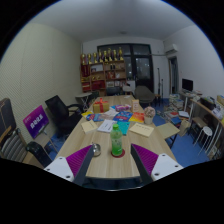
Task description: Pour water
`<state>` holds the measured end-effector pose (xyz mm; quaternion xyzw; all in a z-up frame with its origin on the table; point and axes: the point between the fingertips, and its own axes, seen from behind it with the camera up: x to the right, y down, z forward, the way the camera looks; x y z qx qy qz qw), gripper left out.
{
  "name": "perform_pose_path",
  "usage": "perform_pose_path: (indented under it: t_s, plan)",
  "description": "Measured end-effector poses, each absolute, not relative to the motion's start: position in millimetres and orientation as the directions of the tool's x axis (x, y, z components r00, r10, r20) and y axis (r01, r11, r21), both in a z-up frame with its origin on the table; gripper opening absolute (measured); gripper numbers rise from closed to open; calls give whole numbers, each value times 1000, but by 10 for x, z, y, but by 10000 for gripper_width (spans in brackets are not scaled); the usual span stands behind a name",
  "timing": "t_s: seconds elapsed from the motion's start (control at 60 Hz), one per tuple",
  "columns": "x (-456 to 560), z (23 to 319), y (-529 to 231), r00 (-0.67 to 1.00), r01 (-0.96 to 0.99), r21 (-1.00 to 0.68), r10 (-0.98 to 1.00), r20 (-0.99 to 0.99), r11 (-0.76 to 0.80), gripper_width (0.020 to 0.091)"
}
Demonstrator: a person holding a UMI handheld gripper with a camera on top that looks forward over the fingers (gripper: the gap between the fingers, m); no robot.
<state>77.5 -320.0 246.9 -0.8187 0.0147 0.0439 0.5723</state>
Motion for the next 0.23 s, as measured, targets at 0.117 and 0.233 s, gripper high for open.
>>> perform_pose_path:
  t_s: [0.117, 0.233]
  plan:
    - [719, 2554, -3349, 996, -73, -942, 31, -87, -326, 835]
    - [630, 2615, -3450, 995, -74, -945, 44, -93, -318, 836]
